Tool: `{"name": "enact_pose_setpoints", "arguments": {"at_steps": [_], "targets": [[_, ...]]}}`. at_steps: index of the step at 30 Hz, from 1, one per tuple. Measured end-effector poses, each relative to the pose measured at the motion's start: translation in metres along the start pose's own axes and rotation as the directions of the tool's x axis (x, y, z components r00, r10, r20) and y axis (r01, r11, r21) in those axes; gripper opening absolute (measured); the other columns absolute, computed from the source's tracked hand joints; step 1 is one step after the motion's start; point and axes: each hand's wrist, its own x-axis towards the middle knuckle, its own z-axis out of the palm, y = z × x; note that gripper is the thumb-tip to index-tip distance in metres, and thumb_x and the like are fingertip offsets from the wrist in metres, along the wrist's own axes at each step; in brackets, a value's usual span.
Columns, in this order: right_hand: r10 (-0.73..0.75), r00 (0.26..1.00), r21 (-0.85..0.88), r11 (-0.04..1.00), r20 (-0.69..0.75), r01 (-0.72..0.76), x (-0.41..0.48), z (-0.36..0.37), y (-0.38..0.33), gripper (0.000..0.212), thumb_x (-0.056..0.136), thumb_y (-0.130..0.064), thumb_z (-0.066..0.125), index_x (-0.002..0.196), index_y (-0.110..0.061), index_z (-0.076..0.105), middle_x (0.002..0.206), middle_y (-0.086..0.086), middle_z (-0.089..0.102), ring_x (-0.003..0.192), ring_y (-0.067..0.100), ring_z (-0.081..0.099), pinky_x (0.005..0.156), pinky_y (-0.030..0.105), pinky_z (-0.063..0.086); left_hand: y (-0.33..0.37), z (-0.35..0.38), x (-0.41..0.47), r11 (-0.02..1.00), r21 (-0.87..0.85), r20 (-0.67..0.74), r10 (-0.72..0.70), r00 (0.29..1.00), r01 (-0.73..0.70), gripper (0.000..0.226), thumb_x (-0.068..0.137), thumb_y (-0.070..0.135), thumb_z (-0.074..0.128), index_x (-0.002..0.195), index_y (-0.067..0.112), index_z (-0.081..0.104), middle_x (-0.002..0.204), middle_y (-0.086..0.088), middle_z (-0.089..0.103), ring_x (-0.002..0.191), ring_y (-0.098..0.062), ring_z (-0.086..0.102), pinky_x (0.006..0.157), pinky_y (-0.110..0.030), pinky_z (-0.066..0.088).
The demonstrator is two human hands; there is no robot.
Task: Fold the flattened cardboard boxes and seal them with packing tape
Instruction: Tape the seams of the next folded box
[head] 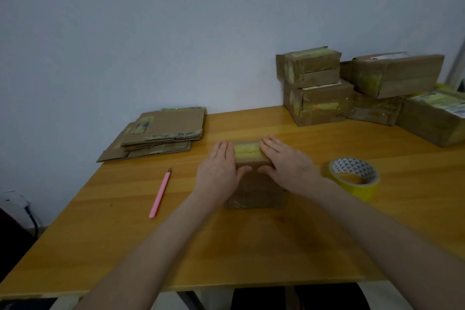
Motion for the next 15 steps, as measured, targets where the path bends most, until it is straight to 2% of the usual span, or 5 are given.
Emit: {"name": "enact_pose_setpoints", "arguments": {"at_steps": [3,6,10,13,15], "targets": [[0.004,1.000,0.023,1.000,0.026,-0.005,-0.0014,-0.0014,-0.0001,0.069,0.097,-0.048,0.039,0.153,-0.020,0.010,0.160,-0.006,0.004,0.147,0.011,0.001,0.117,0.037,0.017,-0.0024,-0.0003,-0.0012,0.999,-0.022,0.012,0.035,0.999,-0.035,0.081,0.092,0.062,0.026,0.151,0.008,0.012,0.159,-0.009,0.014,0.147,-0.020,0.009,0.119,-0.035,0.013],[0.012,1.000,0.041,0.999,0.010,-0.012,-0.0001,0.0000,0.0002,0.068,0.098,-0.047,0.039,0.153,-0.021,0.010,0.160,-0.007,0.004,0.147,0.010,0.000,0.116,0.037,0.017,-0.0048,-0.0002,-0.0008,0.994,-0.106,0.012,0.037,0.999,-0.035,0.079,0.093,0.059,0.030,0.151,0.009,0.012,0.159,-0.007,0.011,0.147,-0.018,0.009,0.119,-0.034,0.016],[0.018,0.999,0.042,0.999,0.042,-0.020,-0.0010,0.0011,0.0009,0.069,0.097,-0.049,0.039,0.153,-0.021,0.008,0.160,-0.008,0.003,0.147,0.009,-0.001,0.117,0.038,0.019,-0.0028,-0.0026,-0.0039,0.990,-0.137,0.015,0.042,0.999,-0.040,0.079,0.093,0.058,0.033,0.151,0.008,0.013,0.159,-0.008,0.013,0.147,-0.019,0.011,0.118,-0.033,0.017],[0.019,0.999,0.057,0.998,0.044,-0.022,0.0004,0.0011,-0.0003,0.069,0.097,-0.047,0.040,0.153,-0.020,0.009,0.160,-0.007,0.003,0.147,0.011,-0.001,0.118,0.040,0.019,-0.0026,-0.0036,-0.0041,0.992,-0.123,0.005,0.039,0.999,-0.038,0.077,0.094,0.057,0.034,0.150,0.009,0.016,0.158,-0.009,0.016,0.146,-0.020,0.014,0.117,-0.033,0.018],[0.017,0.996,0.044,0.999,0.087,-0.021,0.0009,-0.0022,-0.0009,0.069,0.098,-0.047,0.039,0.153,-0.020,0.009,0.161,-0.007,0.003,0.147,0.011,-0.001,0.118,0.039,0.018,-0.0031,-0.0079,-0.0019,0.998,-0.041,0.013,0.043,0.999,-0.043,0.075,0.093,0.061,0.032,0.149,0.012,0.021,0.156,-0.008,0.023,0.144,-0.021,0.020,0.117,-0.037,0.020]]}}
